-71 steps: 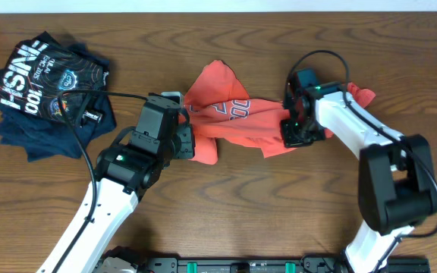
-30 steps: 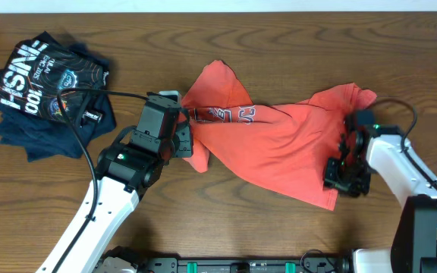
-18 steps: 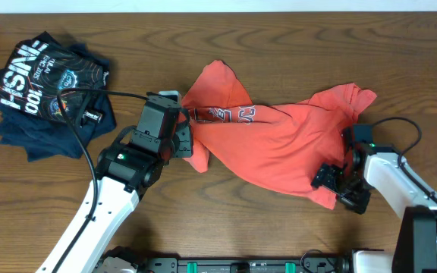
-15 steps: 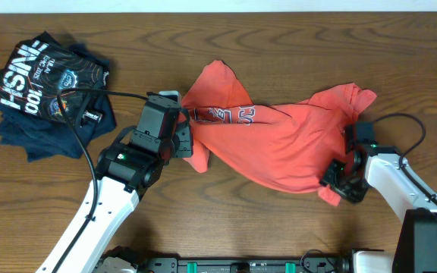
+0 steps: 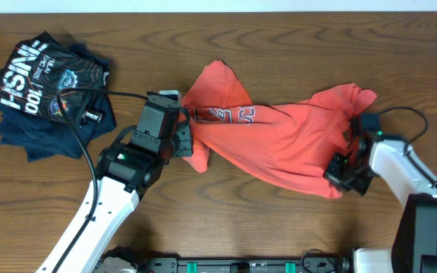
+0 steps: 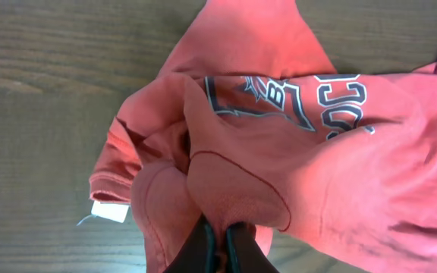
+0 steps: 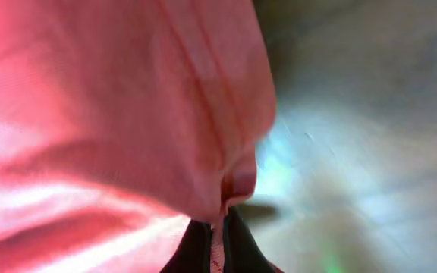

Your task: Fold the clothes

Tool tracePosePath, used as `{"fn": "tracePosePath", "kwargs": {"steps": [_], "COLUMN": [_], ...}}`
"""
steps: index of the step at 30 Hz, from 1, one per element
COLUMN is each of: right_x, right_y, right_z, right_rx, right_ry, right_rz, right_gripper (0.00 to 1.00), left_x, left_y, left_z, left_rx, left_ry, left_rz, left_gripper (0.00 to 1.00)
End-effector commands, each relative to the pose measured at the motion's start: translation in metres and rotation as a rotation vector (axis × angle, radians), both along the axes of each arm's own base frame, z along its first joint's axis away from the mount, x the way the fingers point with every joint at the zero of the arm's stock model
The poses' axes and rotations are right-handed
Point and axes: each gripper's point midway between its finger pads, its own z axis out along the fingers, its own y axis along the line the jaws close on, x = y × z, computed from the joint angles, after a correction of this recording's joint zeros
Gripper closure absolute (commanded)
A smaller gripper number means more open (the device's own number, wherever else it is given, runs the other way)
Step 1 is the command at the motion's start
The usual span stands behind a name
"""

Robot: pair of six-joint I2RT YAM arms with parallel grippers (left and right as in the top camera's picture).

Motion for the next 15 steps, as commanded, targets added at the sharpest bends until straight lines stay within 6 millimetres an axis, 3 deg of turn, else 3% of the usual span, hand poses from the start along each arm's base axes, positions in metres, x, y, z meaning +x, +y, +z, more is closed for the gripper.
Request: {"fn": "tracePosePath", "kwargs": {"steps": [1,6,9,15], "right_x": [0.045,0.088,0.106,0.108], "right_y": [-0.004,-0.007,-0.013,-0.034], "right_z": [0.04,0.108,0.16,0.259], "right_rx": [0.007,-0.01,-0.03,-0.134], "right_ry": [-0.12,-0.253,-0.361,-0.576], "right_rz": [0.09,0.131,0.136,0.113], "right_gripper": [0.99,0.99,0.99,0.99], "left_x": [0.004,0.003,-0.001,-0.011], "left_y": [0.001,0.003,0.005,0.034], "left_z": [0.013,0.056,0.088,0.161], "left_rx": [0.01,0.019,0.025,0.092], "left_ry": [-0.046,-0.18,-0.28,-0.503], "left_rz": [-0.017,-0.075,-0.109,-0.041], "left_gripper": [0.94,0.94,0.94,0.94]}}
